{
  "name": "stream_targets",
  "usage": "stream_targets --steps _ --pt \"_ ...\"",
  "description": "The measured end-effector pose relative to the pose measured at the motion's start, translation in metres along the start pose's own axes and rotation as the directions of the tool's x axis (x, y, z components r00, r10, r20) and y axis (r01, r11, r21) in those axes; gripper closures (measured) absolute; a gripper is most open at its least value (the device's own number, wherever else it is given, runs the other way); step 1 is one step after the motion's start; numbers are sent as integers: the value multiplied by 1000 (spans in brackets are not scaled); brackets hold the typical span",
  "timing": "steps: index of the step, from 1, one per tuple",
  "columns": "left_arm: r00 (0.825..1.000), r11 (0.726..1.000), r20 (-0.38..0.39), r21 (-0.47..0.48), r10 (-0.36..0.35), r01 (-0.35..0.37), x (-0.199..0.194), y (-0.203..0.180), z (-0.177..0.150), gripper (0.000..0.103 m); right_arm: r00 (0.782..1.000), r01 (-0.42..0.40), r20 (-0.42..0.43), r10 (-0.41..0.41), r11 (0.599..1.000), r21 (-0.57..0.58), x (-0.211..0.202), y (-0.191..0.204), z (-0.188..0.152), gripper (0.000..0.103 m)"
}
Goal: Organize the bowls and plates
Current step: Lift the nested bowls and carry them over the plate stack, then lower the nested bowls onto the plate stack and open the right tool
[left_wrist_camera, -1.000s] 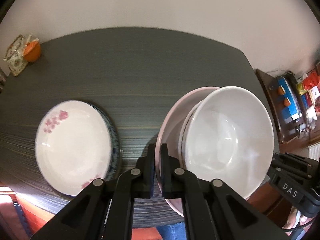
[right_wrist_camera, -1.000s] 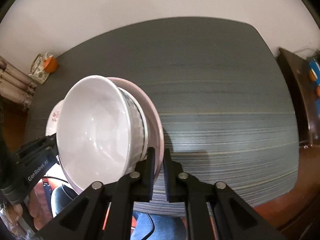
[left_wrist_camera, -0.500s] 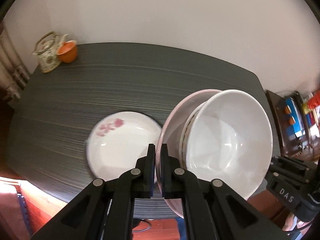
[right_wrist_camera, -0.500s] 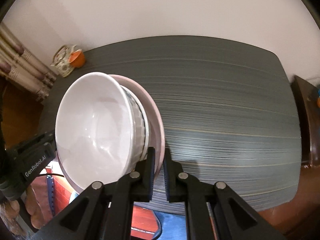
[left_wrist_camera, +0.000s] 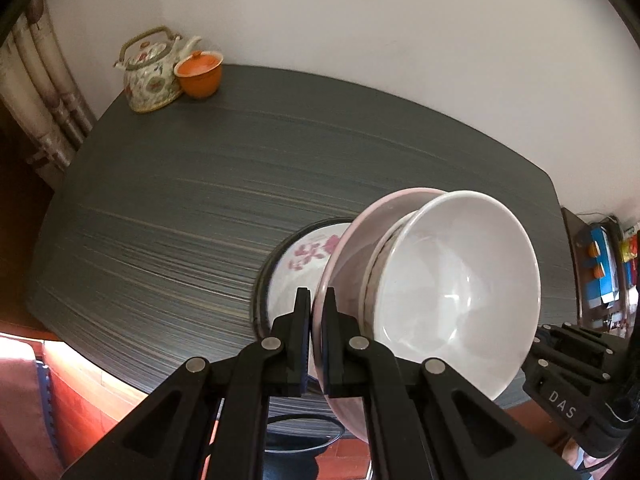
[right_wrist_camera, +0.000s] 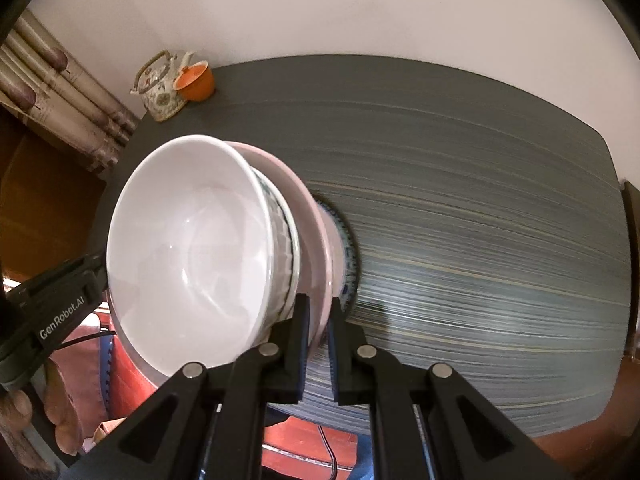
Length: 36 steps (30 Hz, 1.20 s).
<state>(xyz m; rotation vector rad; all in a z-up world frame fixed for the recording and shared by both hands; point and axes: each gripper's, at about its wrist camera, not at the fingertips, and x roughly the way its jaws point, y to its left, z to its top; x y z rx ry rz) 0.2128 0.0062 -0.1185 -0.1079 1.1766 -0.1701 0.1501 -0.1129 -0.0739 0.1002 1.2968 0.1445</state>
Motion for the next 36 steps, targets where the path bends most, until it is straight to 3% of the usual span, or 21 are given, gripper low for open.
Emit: stream_targets --steps 16,36 --pt "996 999 -83 -42 -16 12 56 29 3 102 995 23 -96 -23 1000 -7 51 4 10 95" --pt "995 999 -97 -44 -6 2 61 24 2 103 993 27 -114 -27 1000 -4 54 1 11 95"
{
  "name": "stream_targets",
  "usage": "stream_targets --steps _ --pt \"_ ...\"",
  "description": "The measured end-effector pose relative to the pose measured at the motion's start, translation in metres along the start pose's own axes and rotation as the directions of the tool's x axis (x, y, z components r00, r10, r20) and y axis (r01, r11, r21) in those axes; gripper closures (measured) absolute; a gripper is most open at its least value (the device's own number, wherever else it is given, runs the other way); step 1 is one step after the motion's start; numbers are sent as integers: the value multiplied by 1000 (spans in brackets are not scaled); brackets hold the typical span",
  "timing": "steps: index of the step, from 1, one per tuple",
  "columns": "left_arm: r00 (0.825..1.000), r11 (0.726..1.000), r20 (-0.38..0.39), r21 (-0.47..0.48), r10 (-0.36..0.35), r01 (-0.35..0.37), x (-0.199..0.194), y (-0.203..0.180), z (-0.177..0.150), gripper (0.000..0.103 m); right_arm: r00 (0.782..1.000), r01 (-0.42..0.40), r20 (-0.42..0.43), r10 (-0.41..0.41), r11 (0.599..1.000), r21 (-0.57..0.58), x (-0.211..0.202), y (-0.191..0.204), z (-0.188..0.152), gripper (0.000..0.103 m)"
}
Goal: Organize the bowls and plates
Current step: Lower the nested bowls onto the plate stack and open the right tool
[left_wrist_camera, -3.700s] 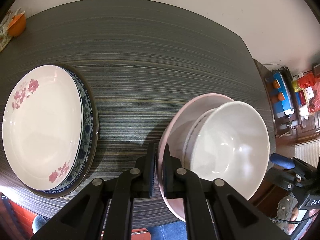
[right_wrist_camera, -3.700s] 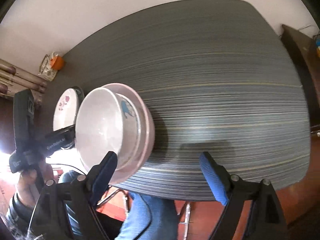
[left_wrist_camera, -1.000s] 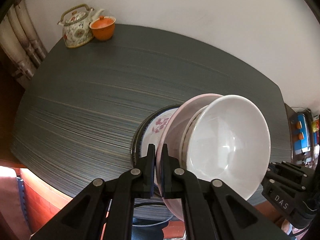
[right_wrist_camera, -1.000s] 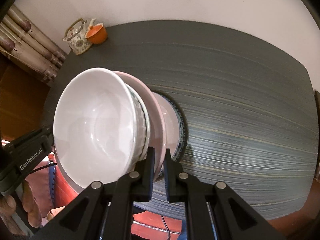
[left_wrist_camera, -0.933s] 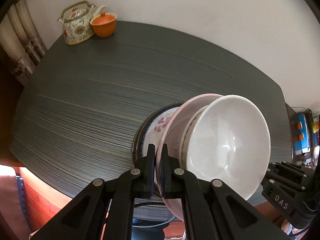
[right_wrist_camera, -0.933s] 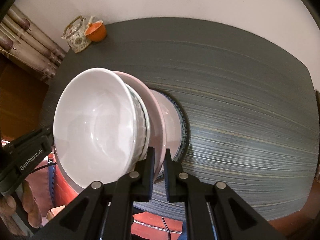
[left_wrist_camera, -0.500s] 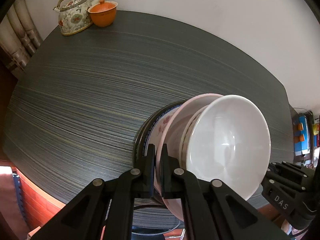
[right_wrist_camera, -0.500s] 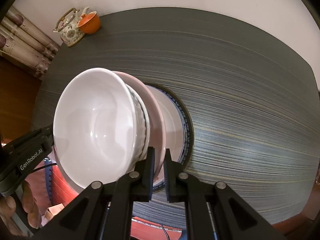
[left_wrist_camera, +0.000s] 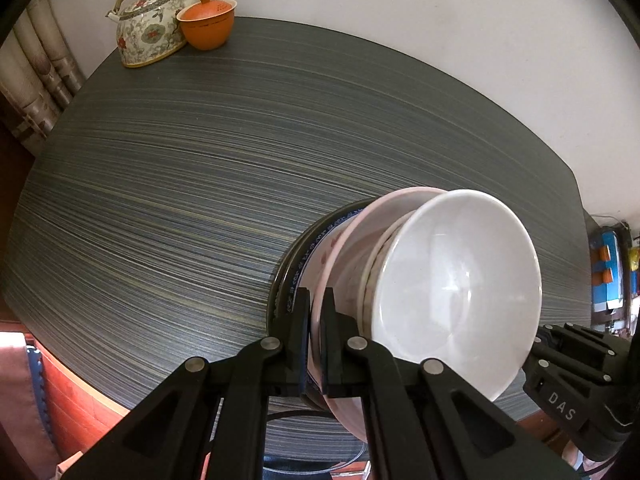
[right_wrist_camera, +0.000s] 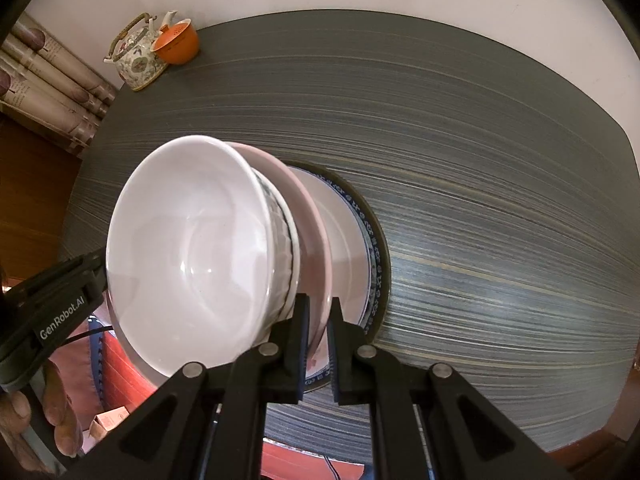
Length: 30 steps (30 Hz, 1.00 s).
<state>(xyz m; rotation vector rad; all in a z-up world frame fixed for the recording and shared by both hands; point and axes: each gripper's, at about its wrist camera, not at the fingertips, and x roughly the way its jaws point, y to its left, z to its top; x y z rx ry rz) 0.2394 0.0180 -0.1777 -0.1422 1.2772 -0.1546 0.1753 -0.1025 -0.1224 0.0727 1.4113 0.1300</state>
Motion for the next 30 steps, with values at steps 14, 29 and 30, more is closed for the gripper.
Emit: stream_targets --steps 14,29,30 --pt "999 999 20 -28 -36 37 0 11 -1 94 999 8 34 -8 1000 9 -2 1 0 92" --pt "975 996 219 -92 42 -22 -65 44 -25 6 981 27 190 -31 999 26 -57 -1 -16 78" --pt "971 996 234 -81 48 -29 -75 41 -26 6 979 37 198 -40 999 18 -63 0 -16 78"
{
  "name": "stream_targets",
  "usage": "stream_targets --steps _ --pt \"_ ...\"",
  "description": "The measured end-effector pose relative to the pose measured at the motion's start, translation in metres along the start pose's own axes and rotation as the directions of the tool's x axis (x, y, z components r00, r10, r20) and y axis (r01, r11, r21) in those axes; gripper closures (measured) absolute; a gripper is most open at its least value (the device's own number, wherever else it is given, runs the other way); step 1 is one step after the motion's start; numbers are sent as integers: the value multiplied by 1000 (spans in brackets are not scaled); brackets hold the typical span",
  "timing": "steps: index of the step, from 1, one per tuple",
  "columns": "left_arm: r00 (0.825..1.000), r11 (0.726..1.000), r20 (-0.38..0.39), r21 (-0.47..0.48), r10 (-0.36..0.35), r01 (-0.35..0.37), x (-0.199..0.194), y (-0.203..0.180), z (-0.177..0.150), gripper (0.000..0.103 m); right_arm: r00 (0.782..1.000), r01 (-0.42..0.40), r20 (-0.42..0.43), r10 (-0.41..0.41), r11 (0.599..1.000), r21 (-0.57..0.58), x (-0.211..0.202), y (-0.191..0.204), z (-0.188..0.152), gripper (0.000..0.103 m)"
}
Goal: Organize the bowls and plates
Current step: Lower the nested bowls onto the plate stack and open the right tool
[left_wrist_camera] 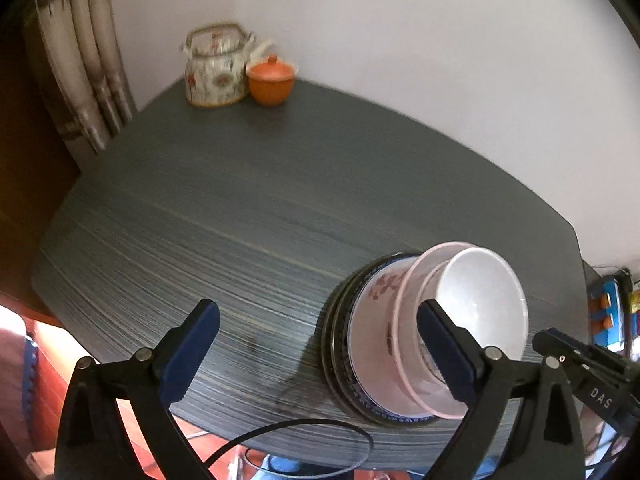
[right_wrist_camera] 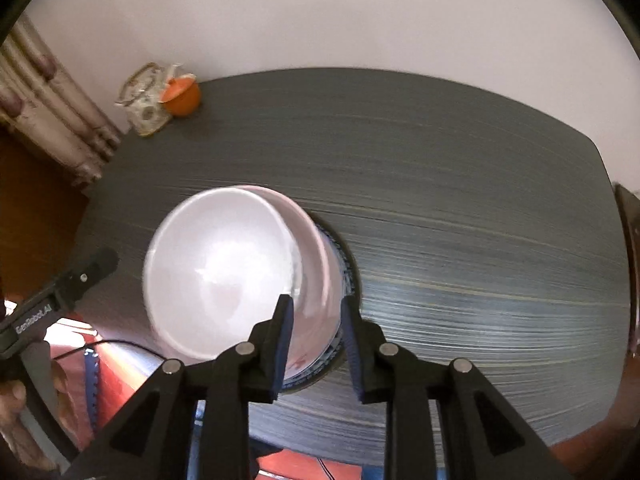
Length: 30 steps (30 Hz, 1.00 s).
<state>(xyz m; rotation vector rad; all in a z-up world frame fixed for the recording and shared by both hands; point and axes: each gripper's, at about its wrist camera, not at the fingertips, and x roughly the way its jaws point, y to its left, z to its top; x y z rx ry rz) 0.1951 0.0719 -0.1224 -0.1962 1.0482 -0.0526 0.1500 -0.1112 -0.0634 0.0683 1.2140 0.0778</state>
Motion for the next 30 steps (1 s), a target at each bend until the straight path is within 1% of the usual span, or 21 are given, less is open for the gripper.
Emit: stream_targets --steps 3,6,8,10,17,22,30 --pt "999 1000 48 18 -9 8 -26 -13 5 6 1000 -5 26 5 1000 -9 -16 4 3 78" --pt "997 999 72 43 -18 15 -42 -24 7 5 999 -10 37 11 1000 -11 -28 7 1 78" --pt "996 998 83 62 -11 6 -48 -31 4 3 999 -9 39 9 1000 -8 -33 4 -8 78" --pt "998 997 69 72 -6 1 -48 -36 0 3 999 -23 25 23 1000 3 -31 1 -12 78" --pt "999 994 43 103 20 -25 -41 -51 -14 3 1000 -25 10 25 1000 18 -23 -9 -20 77" --pt "999 993 20 115 36 -38 -35 -59 -17 3 1000 -26 -12 26 1000 -3 -13 -2 -22 77" --pt "998 989 -2 137 63 -63 -26 -69 -25 3 1000 -7 -13 6 999 -45 -9 12 -26 77"
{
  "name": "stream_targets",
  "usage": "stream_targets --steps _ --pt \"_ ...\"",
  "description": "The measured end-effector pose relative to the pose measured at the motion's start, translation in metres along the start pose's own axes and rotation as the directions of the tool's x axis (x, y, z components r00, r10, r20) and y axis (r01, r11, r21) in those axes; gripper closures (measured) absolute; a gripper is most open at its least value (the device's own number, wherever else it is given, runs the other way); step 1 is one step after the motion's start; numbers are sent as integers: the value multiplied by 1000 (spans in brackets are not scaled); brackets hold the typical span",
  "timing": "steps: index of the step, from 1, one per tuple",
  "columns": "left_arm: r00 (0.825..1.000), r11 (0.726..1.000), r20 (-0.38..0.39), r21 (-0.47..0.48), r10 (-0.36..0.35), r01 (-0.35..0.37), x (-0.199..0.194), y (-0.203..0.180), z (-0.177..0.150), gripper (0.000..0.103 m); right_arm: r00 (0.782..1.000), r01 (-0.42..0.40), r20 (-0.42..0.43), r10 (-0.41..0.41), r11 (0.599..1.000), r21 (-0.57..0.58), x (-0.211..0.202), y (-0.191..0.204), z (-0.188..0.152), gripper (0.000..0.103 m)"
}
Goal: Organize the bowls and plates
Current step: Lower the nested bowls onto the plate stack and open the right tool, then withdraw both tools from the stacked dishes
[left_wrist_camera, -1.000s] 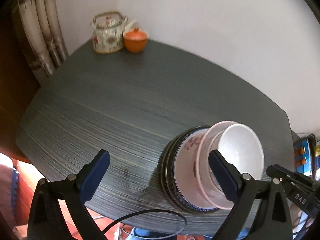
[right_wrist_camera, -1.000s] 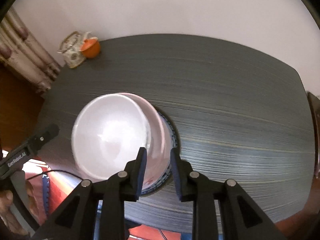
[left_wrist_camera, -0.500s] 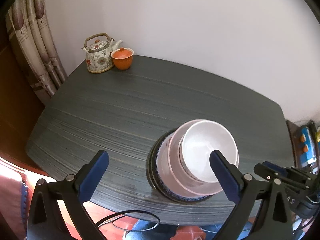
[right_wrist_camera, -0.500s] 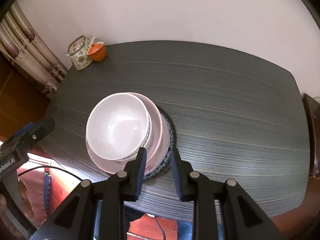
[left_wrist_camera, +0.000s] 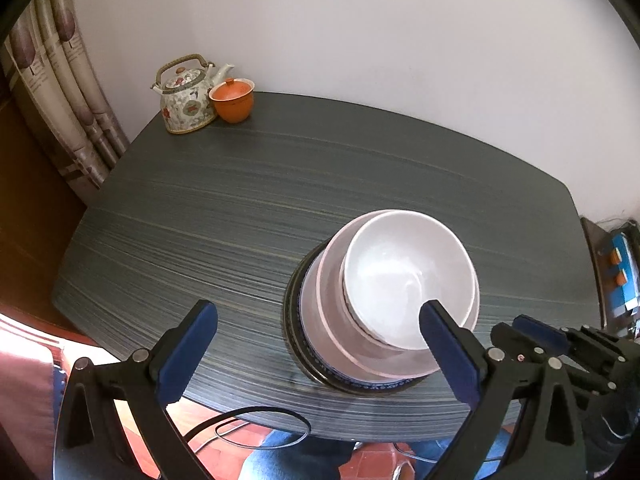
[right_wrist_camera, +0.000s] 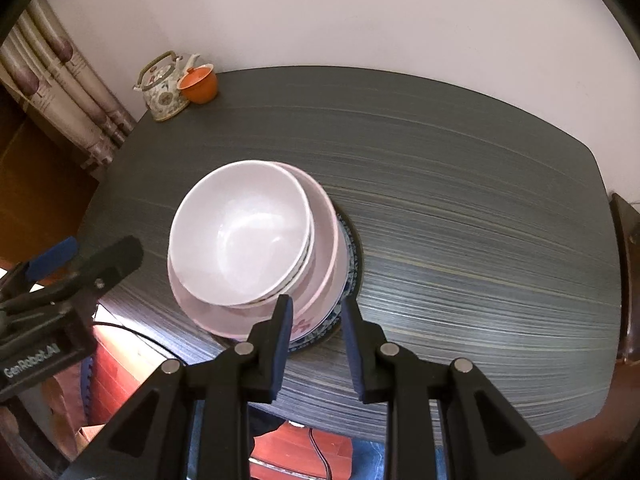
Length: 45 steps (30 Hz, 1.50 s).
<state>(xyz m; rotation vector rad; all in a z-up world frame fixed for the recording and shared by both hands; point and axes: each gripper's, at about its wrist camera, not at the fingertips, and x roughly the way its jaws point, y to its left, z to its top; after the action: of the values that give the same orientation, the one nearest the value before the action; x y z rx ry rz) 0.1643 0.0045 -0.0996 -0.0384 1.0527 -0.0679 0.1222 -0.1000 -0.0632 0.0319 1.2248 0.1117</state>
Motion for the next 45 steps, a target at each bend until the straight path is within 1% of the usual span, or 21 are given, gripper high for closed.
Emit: stream_targets --steps 4,5,6,11,14,17,19,21,26,30,34,41,45 --pt "1000 1000 -6 -4 15 -15 4 4 -4 3 1000 22 17 -22 1000 -18 -4 4 -4 74" --pt "1000 1000 -2 2 23 -23 3 4 -7 2 999 27 22 -27 999 -21 -5 4 -6 71" --pt "999 999 0 11 33 -33 4 3 -9 2 999 37 31 -36 999 -25 -6 5 -8 70" --pt "998 998 -37 45 50 -49 16 -3 -15 2 999 40 23 -40 999 -23 0 3 -9 70" --pt "998 998 -32 51 50 -49 18 -2 -13 2 999 42 22 -42 999 -13 0 -2 -6 70" --pt "999 1000 -31 -2 24 -24 18 10 -8 2 999 46 27 -46 999 -1 -3 -9 -3 70" --pt "999 999 -26 -16 28 -29 16 13 -7 2 998 52 21 -52 999 0 -2 -12 -1 70" --pt "999 999 -23 0 41 -41 15 10 -7 2 998 54 19 -54 999 3 -1 -13 -1 70" --pt "999 999 -28 35 38 -37 12 -1 -16 2 998 57 8 -57 998 -5 4 -10 -9 70" --pt "996 995 5 51 85 -85 -1 -8 -33 2 996 78 44 -76 997 -26 -6 -8 -21 70" --pt "994 992 35 68 104 -106 -11 -15 -50 1 992 86 89 -84 996 -13 -17 -12 -38 70" --pt "991 989 96 99 97 -106 -22 -27 -73 1 980 139 147 -132 990 -34 -29 -14 -58 70" --pt "988 986 121 123 94 -109 -28 -34 -81 1 979 138 155 -131 990 -39 -31 -14 -64 70"
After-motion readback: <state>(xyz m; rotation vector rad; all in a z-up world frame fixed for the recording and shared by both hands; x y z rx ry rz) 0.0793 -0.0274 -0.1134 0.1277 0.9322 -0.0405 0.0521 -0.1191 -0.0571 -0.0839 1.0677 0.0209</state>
